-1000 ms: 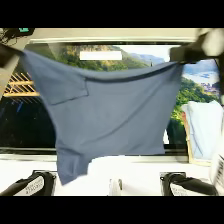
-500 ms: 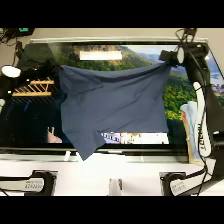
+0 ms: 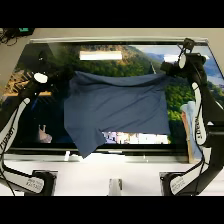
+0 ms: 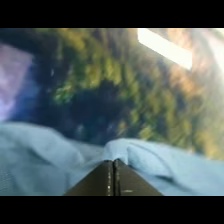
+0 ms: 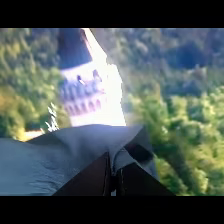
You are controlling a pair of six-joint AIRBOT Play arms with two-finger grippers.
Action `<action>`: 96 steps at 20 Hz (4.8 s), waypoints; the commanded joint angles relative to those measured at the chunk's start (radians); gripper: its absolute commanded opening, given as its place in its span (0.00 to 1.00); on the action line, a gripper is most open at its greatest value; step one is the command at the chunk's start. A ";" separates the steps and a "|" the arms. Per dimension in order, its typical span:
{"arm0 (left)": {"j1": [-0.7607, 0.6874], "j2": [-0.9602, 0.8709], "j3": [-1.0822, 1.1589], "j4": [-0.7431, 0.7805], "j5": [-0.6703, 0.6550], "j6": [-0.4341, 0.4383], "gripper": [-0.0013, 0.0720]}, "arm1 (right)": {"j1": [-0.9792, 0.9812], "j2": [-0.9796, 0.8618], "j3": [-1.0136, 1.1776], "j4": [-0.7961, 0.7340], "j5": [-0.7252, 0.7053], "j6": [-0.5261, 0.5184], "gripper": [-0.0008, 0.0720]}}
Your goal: Fold the shirts.
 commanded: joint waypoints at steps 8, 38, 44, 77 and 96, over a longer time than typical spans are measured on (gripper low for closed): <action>0.193 0.016 0.032 0.118 -0.655 0.035 0.05 | -0.119 0.030 -0.072 0.119 0.458 -0.254 0.04; 0.334 0.220 -0.366 0.309 -0.964 -0.049 0.62 | -0.225 0.212 -0.299 0.227 0.640 -0.305 0.63; 0.332 0.438 -0.802 0.108 -0.790 0.060 0.62 | -0.225 0.361 -0.572 0.253 0.533 -0.306 0.62; 0.183 0.407 -0.838 0.084 -0.662 0.029 0.06 | -0.225 0.456 -1.005 0.340 0.262 -0.286 0.64; 0.183 0.465 -0.531 0.044 -0.734 0.039 0.05 | -0.225 0.506 -0.811 0.359 0.198 -0.316 0.04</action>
